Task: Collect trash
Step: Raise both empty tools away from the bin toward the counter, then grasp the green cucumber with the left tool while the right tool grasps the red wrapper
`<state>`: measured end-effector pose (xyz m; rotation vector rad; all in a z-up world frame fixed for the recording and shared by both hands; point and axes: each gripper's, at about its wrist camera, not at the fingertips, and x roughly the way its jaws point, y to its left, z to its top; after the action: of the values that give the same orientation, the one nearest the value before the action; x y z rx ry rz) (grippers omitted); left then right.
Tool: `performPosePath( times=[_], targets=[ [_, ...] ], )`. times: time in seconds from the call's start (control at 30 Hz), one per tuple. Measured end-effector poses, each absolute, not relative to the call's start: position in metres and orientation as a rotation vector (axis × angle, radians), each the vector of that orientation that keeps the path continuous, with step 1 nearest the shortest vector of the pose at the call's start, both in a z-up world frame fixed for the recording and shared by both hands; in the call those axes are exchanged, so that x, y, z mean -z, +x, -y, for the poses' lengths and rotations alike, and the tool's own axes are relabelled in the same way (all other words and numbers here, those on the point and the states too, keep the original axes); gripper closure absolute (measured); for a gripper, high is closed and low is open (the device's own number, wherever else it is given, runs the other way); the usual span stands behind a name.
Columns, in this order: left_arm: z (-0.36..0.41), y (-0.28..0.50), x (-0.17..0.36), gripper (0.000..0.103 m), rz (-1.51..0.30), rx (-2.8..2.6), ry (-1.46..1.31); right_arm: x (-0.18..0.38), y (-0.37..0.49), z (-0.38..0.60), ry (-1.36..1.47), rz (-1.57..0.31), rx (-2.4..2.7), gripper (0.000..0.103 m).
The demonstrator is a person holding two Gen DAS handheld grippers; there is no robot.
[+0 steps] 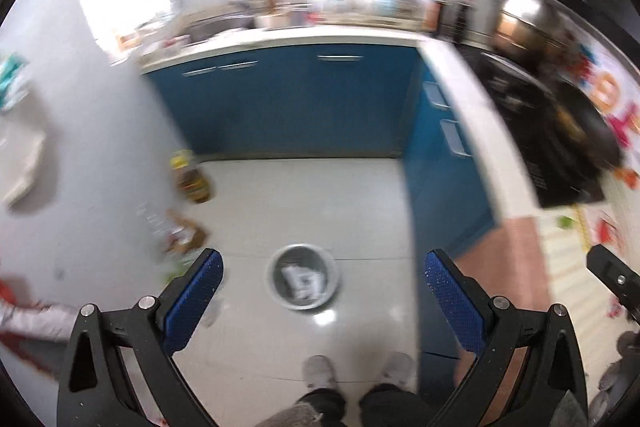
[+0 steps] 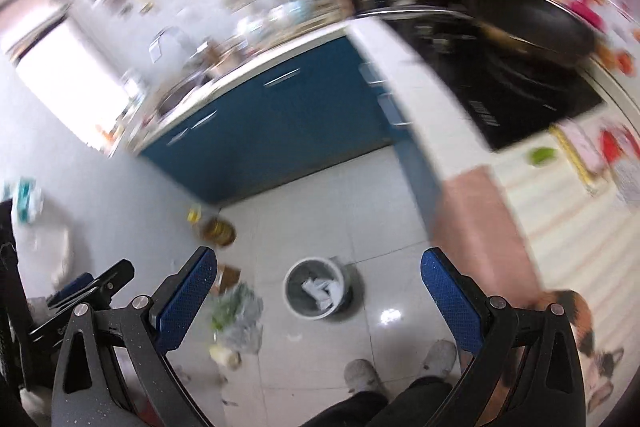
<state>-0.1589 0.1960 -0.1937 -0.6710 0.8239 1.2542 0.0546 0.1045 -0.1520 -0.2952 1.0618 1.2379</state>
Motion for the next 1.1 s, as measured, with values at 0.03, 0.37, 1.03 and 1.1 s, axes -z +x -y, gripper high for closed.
performPosePath(
  times=[0.03, 0.37, 1.03, 1.1],
  targets=[
    [-0.198, -0.14, 0.193, 0.0, -0.832, -1.221, -0.658, 0.153, 0.078, -0.094, -0.267, -1.068, -1.186, 0.0],
    [-0.2, 0.132, 0.232, 0.0, -1.082, -0.965, -0.36, 0.21, 0.329, 0.041, -0.033, -1.124, -0.576, 0.0],
    [-0.209, 0.369, 0.377, 0.06, -1.434, -0.602, -0.047, 0.357, 0.515, 0.086, 0.018, -1.247, -0.312, 0.06],
    [-0.208, 0.371, 0.377, 0.09, -1.444, -0.562, -0.075, 0.355, 0.514, 0.083, 0.024, -1.241, -0.319, 0.077]
  ],
)
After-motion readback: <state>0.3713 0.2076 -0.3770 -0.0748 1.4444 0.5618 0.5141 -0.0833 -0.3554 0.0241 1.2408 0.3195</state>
